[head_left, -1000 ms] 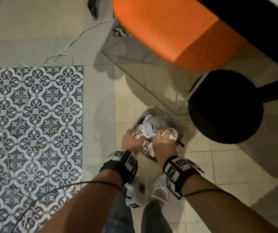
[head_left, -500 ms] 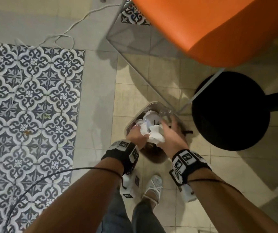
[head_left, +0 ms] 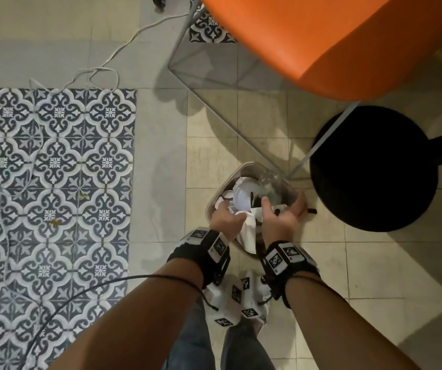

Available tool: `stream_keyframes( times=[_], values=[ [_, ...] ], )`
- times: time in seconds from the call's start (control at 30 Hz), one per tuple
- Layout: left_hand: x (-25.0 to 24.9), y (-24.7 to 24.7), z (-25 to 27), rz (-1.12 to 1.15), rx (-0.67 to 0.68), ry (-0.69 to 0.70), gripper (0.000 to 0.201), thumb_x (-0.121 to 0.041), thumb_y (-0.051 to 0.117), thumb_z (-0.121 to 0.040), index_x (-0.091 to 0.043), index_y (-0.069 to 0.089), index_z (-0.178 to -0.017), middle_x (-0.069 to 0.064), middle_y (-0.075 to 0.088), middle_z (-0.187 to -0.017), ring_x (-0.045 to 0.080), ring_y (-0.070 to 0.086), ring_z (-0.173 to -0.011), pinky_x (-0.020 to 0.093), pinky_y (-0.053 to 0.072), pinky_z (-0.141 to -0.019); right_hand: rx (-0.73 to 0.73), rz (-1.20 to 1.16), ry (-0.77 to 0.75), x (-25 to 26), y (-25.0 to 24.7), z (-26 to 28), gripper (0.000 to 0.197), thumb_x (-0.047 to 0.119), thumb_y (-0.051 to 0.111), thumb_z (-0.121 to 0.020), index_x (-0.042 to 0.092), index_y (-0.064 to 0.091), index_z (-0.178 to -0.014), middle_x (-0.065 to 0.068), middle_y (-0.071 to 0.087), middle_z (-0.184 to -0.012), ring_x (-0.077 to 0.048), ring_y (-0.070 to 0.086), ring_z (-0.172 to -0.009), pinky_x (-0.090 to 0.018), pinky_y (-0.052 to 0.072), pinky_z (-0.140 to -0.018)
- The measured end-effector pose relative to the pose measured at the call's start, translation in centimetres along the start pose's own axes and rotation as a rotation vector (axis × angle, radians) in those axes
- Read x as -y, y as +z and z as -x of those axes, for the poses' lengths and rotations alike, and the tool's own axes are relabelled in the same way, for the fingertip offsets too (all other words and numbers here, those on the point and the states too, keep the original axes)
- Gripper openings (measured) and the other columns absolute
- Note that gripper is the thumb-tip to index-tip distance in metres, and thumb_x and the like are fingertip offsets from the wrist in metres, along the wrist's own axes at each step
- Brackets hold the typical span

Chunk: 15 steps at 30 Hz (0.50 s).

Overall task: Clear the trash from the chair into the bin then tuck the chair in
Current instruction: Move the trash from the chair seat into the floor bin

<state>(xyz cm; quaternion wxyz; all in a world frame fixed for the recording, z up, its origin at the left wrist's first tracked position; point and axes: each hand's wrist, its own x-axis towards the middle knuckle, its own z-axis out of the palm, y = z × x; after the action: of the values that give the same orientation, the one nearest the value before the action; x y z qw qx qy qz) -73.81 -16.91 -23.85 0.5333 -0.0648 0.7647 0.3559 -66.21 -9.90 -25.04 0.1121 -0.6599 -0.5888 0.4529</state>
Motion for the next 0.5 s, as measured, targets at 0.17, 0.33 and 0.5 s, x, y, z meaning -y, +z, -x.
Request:
stream_keyframes(
  times=[0.17, 0.33, 0.5],
  values=[
    [-0.2, -0.5, 0.9, -0.039, 0.011, 0.050, 0.068, -0.036, 0.053, -0.062, -0.007, 0.052, -0.124, 0.023, 0.063, -0.114, 0.042, 0.060, -0.108, 0.047, 0.050, -0.089, 0.122, 0.015, 0.064, 0.0, -0.9, -0.5, 0.068, 0.047, 0.052, -0.071, 0.038, 0.033, -0.137, -0.006, 0.037, -0.145, -0.027, 0.047, -0.126, -0.046, 0.043, -0.103],
    [-1.5, -2.4, 2.5, -0.167, 0.008, 0.087, 0.036, -0.020, 0.058, -0.087, -0.006, 0.057, -0.120, 0.019, 0.064, -0.109, 0.036, 0.060, -0.105, 0.036, 0.048, -0.087, 0.250, 0.143, 0.209, 1.3, -3.4, 0.0, 0.066, 0.048, 0.051, -0.088, 0.034, 0.023, -0.147, -0.006, 0.040, -0.148, -0.031, 0.044, -0.131, -0.047, 0.034, -0.110],
    [-3.4, -3.6, 5.1, -0.375, 0.056, 0.132, 0.030, -0.025, 0.055, -0.089, -0.009, 0.060, -0.115, 0.017, 0.067, -0.113, 0.034, 0.063, -0.105, 0.036, 0.050, -0.083, 0.301, 0.147, 0.190, 3.8, -7.3, 1.8, 0.067, 0.043, 0.053, -0.091, 0.021, 0.027, -0.149, -0.008, 0.043, -0.145, -0.029, 0.045, -0.130, -0.035, 0.036, -0.105]
  ],
)
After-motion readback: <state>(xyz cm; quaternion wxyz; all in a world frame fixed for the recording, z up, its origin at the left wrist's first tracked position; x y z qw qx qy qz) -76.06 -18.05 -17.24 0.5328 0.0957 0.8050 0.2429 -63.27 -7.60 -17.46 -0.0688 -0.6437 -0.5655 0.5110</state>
